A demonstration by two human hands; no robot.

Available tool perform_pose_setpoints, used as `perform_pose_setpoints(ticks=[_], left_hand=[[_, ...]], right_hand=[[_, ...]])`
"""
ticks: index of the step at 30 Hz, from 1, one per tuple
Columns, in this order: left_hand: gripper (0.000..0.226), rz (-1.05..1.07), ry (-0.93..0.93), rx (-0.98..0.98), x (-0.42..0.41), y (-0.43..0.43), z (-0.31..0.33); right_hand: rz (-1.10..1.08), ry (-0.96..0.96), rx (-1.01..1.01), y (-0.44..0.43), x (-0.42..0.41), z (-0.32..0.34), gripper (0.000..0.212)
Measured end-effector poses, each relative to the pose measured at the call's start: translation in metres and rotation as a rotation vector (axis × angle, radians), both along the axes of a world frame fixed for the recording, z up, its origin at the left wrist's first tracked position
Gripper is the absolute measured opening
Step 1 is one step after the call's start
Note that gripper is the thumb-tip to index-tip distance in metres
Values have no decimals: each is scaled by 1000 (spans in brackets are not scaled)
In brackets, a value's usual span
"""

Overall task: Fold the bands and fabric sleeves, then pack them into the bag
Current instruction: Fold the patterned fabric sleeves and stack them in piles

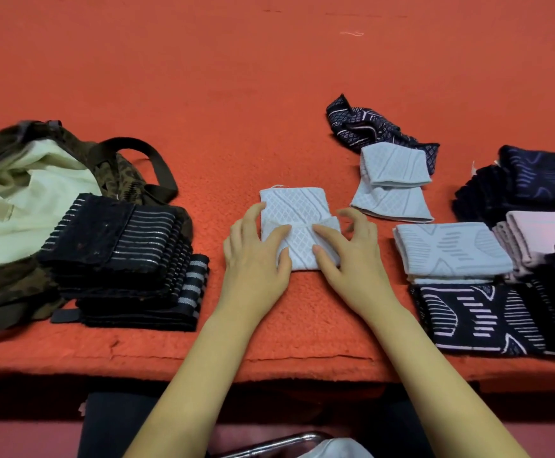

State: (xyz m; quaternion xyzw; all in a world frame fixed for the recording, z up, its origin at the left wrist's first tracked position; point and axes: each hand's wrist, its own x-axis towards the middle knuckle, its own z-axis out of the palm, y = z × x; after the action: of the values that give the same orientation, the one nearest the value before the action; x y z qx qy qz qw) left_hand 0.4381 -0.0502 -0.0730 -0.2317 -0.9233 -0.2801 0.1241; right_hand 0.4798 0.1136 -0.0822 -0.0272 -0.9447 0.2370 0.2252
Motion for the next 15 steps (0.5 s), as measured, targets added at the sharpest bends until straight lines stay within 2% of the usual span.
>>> perform_pose_setpoints(ticks=[3, 5, 8, 12, 15], left_hand=[[39, -92, 105, -71, -1, 2, -3], [42, -98, 118, -93, -3, 2, -6], [45, -62, 53, -118, -2, 1, -6], [52, -80, -64, -70, -4, -3, -5], [48, -111, -150, -8, -7, -8, -4]], right_hand=[[52, 22, 88, 0, -1, -1, 40], [116, -15, 37, -1, -1, -2, 44], [125, -96, -59, -2, -1, 0, 55], [133, -144, -70, 1, -1, -1, 51], [156, -148, -110, 3, -1, -1, 51]])
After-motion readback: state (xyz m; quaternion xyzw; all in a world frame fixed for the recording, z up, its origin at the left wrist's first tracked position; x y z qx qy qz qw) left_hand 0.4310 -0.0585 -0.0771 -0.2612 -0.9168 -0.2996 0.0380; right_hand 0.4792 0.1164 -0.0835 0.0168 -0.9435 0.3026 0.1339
